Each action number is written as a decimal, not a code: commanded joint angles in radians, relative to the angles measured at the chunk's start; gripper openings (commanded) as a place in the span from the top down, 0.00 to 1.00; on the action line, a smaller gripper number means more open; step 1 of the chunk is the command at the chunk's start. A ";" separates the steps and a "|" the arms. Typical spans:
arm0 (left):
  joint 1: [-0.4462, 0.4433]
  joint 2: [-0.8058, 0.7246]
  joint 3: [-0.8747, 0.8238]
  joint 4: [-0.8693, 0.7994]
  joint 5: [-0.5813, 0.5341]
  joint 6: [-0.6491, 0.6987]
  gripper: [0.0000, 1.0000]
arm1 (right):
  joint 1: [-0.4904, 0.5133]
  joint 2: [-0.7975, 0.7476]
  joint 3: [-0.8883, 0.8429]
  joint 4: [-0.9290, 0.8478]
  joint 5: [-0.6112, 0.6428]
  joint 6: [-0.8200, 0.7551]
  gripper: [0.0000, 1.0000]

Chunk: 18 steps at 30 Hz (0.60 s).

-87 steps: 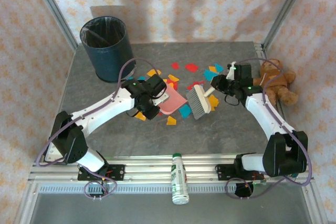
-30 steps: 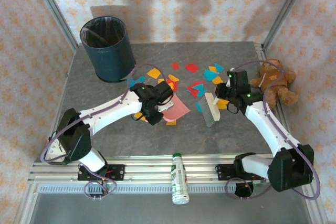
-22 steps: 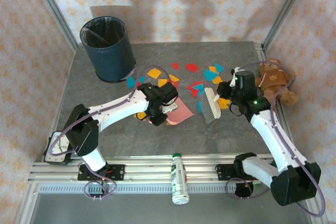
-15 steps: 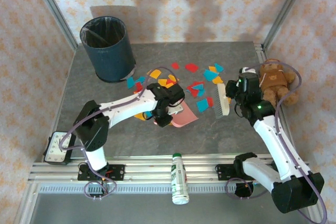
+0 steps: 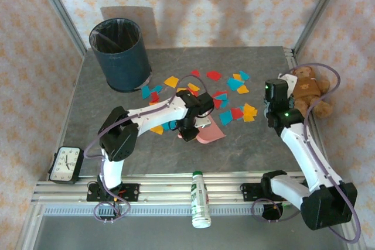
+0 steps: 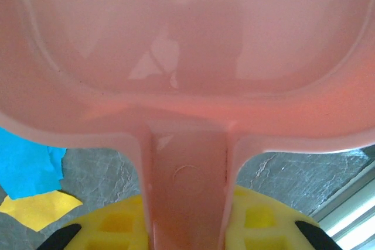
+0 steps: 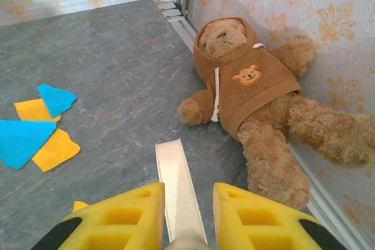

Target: Sweep away the paper scraps from the table

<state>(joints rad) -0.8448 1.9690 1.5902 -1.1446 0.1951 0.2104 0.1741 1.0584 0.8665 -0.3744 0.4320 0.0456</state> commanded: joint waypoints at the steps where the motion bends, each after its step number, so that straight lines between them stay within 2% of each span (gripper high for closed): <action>1: -0.014 0.026 0.041 -0.062 0.023 0.030 1.00 | -0.005 0.031 -0.018 0.129 0.038 -0.069 1.00; 8: -0.015 0.077 0.076 -0.070 0.019 0.034 1.00 | -0.005 0.101 -0.041 0.239 -0.108 -0.171 1.00; 12: -0.016 0.106 0.097 -0.078 0.006 0.023 1.00 | -0.002 0.145 -0.041 0.244 -0.191 -0.210 1.00; 18: -0.013 0.146 0.132 -0.087 -0.003 0.008 1.00 | 0.005 0.188 -0.041 0.221 -0.251 -0.227 1.00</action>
<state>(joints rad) -0.8513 2.0830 1.6878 -1.1904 0.2028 0.2180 0.1741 1.2377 0.8322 -0.1577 0.2291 -0.1555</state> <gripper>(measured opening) 0.240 0.246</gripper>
